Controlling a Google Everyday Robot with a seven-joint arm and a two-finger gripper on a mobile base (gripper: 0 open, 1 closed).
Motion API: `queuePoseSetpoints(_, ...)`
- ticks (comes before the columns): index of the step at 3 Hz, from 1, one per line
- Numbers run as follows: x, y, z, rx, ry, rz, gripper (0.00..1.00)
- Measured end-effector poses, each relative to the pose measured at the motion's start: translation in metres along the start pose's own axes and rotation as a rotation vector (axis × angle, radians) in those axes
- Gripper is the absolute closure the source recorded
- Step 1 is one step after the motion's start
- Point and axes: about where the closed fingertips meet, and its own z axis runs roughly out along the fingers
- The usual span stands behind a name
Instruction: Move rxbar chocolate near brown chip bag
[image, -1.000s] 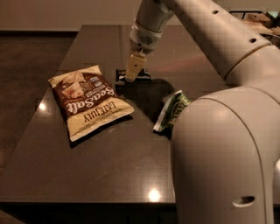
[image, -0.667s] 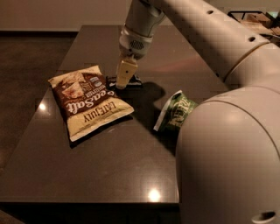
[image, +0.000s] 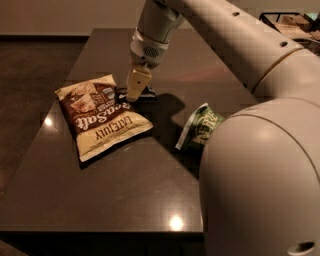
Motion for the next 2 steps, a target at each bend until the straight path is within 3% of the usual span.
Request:
queuePoseSetpoints(1, -0.0025, -0.0036, 0.0028, 0.009, -0.007, -0.001, 0.05)
queuePoseSetpoints(2, -0.0039, -0.0057, 0.0047, 0.013, -0.011, -0.001, 0.0)
